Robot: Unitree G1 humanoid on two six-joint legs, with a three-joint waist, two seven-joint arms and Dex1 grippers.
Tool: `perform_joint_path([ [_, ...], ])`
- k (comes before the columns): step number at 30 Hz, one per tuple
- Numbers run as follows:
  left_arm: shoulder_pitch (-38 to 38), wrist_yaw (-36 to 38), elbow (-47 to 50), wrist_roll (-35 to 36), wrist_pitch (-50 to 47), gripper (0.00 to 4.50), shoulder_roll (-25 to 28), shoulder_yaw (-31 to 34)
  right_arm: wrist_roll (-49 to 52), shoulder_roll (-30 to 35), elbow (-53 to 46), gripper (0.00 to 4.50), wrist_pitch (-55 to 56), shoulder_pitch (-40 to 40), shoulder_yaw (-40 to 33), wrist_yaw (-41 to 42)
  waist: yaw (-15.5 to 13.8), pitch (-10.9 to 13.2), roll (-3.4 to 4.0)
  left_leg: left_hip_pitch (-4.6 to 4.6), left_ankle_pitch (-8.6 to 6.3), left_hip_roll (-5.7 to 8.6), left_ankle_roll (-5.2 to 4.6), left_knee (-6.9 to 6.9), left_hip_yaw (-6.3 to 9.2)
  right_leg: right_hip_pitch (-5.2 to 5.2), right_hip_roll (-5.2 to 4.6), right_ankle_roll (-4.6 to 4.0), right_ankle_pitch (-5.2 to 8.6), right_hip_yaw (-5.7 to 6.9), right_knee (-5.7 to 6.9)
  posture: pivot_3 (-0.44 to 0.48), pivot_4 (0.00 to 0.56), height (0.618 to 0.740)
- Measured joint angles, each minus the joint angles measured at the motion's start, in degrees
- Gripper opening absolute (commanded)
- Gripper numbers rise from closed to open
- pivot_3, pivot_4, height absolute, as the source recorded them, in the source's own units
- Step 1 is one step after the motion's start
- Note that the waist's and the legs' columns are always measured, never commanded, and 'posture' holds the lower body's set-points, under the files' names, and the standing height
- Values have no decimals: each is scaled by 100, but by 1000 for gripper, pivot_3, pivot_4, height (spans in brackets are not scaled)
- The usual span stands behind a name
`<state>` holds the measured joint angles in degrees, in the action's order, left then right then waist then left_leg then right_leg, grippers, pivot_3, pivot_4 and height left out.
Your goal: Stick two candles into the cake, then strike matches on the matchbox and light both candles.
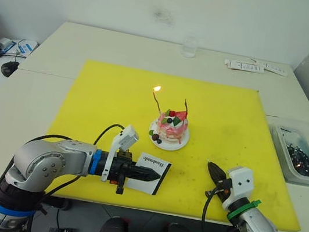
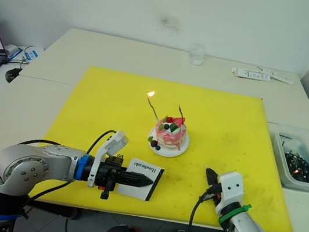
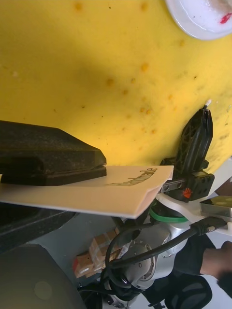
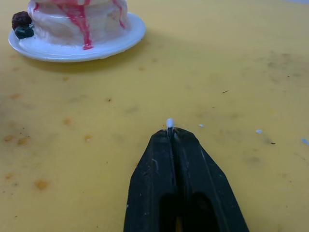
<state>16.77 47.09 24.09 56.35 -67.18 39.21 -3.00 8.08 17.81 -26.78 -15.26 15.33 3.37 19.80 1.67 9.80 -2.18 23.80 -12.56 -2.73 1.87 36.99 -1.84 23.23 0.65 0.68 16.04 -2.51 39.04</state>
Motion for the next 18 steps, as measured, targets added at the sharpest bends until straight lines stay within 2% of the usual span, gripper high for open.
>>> perform_joint_path([
  [13,-14,61,-11,-6,14,0,-1,-2,16,-40,-158,25,-627,-145,-24,-19,2,-13,-15,-5,0,-3,0,1,0,-2,-2,-2,-2,-1,2,0,150,740],
  [16,-13,40,-10,-6,13,0,-6,-2,17,-43,-192,648,-703,-145,-33,-49,2,-13,-15,-4,0,-3,0,1,0,-2,-2,-2,-2,-1,2,0,150,740],
  [18,-13,2,-10,-5,10,0,-7,-1,10,-43,-209,1309,-745,-149,-36,-86,2,-13,-15,-4,0,-2,0,1,0,-2,-2,-2,-2,-1,2,0,150,740],
])
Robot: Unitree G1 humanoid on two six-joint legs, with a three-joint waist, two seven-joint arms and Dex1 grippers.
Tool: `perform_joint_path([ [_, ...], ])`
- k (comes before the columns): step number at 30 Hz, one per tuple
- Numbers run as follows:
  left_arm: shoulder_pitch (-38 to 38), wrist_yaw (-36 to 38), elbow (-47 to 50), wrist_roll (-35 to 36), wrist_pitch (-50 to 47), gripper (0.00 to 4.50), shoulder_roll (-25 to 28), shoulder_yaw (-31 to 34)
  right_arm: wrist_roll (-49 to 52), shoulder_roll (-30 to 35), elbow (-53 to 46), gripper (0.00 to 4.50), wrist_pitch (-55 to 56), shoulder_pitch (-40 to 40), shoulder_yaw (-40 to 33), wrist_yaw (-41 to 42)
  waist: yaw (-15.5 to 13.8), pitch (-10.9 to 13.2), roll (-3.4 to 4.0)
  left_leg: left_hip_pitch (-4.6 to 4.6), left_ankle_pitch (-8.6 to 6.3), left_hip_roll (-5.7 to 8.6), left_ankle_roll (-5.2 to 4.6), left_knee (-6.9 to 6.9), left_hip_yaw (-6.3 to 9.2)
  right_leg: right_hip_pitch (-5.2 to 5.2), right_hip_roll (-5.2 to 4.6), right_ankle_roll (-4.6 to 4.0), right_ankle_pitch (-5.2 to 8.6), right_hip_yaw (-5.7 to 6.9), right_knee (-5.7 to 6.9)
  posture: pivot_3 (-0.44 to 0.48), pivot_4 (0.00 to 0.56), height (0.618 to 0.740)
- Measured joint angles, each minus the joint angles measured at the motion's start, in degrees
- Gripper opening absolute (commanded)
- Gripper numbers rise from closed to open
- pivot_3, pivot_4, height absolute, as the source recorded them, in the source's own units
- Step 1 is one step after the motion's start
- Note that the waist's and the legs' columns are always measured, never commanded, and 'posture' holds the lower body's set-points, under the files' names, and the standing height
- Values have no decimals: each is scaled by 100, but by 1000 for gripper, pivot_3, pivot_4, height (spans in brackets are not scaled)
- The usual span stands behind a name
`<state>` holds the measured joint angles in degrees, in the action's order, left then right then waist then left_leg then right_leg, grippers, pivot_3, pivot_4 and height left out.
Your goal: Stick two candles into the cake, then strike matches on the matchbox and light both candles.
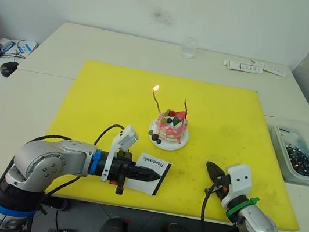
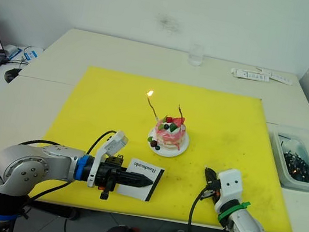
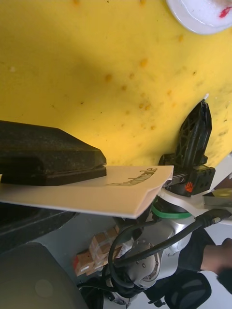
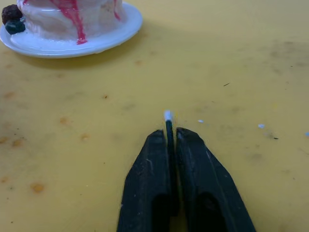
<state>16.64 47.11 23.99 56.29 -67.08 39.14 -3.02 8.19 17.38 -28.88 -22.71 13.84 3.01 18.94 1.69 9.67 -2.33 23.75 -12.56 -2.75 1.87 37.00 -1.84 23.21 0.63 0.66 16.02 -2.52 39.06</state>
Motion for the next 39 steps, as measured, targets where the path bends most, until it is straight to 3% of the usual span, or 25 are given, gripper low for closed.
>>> perform_joint_path([
  [1,0,-16,0,0,-4,0,-1,0,-8,0,-2,1668,-11,-5,0,-21,0,0,0,0,0,0,0,0,0,0,0,0,0,-1,0,0,150,740],
  [22,-11,13,-15,-38,28,0,-7,-12,-24,-138,97,1668,282,5,-2,-40,1,0,0,0,0,-1,0,-1,0,1,0,0,0,0,0,0,150,740],
  [25,-12,25,-14,-41,28,0,-7,-12,-28,-172,129,1134,352,20,3,-42,1,0,0,0,0,-2,0,-1,0,1,0,0,0,0,0,0,150,740],
  [28,-14,34,-14,-43,28,0,-7,-13,-53,-177,140,46,358,13,22,-58,1,0,0,0,0,-2,0,-1,0,1,0,0,0,0,0,0,150,740],
  [39,-13,-13,-13,-27,-5,0,-15,-12,-115,-241,106,15,182,-96,42,-151,3,0,0,-1,0,-1,0,2,-1,0,-14,-1,-4,-1,0,0,150,740],
])
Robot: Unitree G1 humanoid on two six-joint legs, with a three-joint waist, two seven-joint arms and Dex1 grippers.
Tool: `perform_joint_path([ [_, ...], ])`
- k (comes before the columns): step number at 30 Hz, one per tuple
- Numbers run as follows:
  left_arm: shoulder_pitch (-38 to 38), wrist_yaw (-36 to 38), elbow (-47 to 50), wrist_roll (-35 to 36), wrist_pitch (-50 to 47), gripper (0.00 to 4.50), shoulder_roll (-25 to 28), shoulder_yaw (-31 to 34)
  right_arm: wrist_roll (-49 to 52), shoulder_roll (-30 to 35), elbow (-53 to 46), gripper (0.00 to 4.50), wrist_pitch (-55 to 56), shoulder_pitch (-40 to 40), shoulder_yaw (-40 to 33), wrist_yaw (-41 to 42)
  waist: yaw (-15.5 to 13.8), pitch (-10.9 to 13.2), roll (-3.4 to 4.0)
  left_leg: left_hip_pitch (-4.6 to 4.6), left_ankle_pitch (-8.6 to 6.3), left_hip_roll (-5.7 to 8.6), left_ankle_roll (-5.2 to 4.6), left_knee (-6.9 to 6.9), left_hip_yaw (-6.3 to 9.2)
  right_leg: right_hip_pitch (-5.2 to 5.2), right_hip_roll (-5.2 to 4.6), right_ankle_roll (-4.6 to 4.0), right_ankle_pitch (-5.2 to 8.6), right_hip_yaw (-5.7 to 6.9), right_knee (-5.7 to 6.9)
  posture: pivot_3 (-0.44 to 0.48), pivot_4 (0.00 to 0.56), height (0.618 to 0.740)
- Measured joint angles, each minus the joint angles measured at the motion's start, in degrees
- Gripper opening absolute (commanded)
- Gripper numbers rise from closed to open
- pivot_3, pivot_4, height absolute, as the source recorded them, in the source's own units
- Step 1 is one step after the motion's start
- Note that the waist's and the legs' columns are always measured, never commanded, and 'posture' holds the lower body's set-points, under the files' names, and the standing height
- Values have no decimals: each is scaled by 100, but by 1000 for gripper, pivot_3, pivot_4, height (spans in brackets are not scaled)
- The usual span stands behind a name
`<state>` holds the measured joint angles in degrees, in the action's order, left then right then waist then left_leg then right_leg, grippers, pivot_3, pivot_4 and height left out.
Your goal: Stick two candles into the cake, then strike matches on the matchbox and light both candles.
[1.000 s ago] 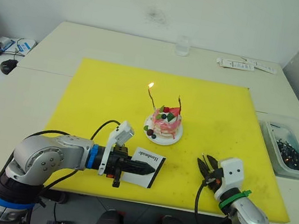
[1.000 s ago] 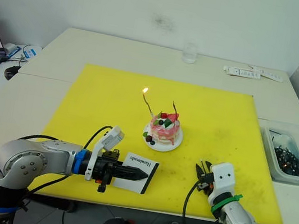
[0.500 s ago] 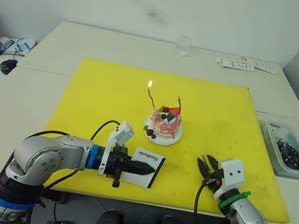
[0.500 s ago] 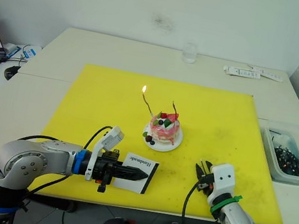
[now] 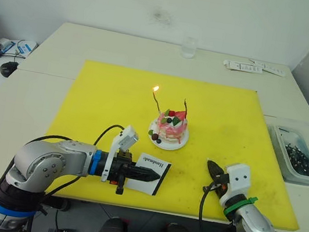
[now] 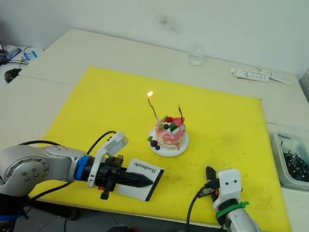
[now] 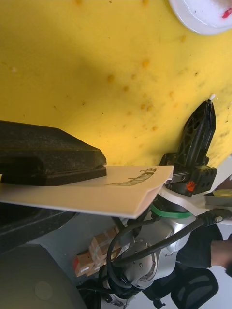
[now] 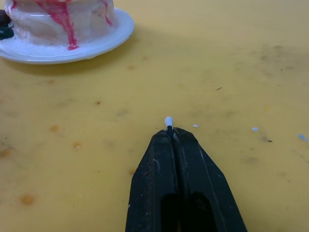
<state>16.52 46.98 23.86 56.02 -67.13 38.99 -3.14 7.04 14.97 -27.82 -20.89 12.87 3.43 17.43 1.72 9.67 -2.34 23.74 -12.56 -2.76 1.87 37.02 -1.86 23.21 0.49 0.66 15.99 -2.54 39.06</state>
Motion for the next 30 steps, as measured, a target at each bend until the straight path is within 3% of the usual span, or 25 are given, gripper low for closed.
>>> perform_joint_path([
  [7,244,-310,-176,231,-238,0,-343,64,339,424,-974,15,-1031,-469,-1,206,-1,7,10,6,0,4,0,0,1,3,1,2,0,3,0,0,150,740],
  [12,704,-803,-457,462,-514,0,-725,289,953,1167,-2100,15,-2332,-1273,-67,537,-9,7,7,9,0,7,0,-1,7,1,17,5,1,7,-4,0,150,740],
  [18,1018,-1092,-741,484,-678,0,-904,368,1431,2261,-2617,15,-3034,-2020,-102,1176,-5,8,5,10,0,9,0,-3,5,2,19,5,1,6,-7,0,150,740],
  [30,1023,-1102,-763,484,-748,0,-892,359,1389,2408,-2551,15,-3074,-2568,540,1243,-7,8,4,11,0,7,0,-2,6,3,19,5,1,6,-6,0,150,740],
])
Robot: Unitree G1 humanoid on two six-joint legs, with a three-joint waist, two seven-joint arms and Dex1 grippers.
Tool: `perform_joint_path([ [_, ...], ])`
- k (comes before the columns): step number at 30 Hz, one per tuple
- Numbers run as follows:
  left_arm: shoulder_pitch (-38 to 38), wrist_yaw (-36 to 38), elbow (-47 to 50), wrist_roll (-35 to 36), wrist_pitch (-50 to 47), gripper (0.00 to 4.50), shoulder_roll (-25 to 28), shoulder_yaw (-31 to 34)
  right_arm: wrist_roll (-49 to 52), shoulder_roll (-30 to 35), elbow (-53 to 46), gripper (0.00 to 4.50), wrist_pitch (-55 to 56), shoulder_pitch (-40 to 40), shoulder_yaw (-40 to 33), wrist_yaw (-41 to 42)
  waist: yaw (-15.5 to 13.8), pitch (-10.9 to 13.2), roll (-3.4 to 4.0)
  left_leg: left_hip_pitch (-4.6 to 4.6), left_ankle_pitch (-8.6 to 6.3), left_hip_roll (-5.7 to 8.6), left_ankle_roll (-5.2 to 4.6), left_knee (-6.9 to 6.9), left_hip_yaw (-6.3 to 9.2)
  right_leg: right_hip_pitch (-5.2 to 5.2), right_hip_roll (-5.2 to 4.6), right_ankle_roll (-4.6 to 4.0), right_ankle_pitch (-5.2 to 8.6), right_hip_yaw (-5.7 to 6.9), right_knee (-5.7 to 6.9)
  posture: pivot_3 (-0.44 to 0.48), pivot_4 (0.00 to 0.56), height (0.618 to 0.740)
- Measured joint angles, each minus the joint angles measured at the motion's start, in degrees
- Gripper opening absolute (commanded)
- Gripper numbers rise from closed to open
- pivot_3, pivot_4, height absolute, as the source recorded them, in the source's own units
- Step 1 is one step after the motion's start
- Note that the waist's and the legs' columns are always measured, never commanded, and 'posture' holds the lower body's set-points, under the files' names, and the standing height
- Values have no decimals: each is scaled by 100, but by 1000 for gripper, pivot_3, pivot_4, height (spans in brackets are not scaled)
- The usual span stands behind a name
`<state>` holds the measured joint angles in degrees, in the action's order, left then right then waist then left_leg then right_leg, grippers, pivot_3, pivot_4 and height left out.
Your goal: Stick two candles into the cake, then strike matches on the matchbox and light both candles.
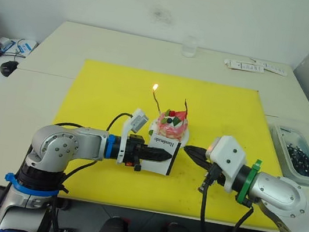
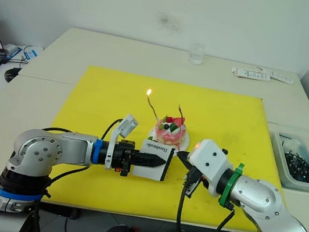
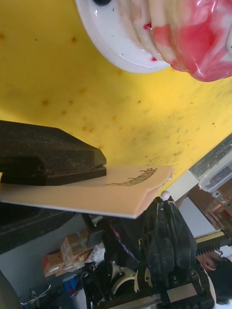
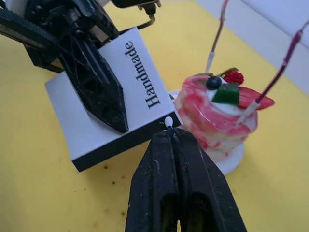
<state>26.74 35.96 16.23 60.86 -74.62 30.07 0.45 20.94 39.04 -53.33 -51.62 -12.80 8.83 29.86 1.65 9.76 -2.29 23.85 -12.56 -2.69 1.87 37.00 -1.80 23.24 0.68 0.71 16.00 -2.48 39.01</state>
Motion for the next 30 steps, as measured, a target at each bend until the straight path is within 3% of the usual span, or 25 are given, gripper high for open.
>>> perform_joint_path([
  [30,-61,116,122,-60,28,0,10,-17,-447,151,423,15,483,-121,376,200,-1,0,0,0,0,0,0,0,0,0,0,0,0,0,0,0,150,740],
])
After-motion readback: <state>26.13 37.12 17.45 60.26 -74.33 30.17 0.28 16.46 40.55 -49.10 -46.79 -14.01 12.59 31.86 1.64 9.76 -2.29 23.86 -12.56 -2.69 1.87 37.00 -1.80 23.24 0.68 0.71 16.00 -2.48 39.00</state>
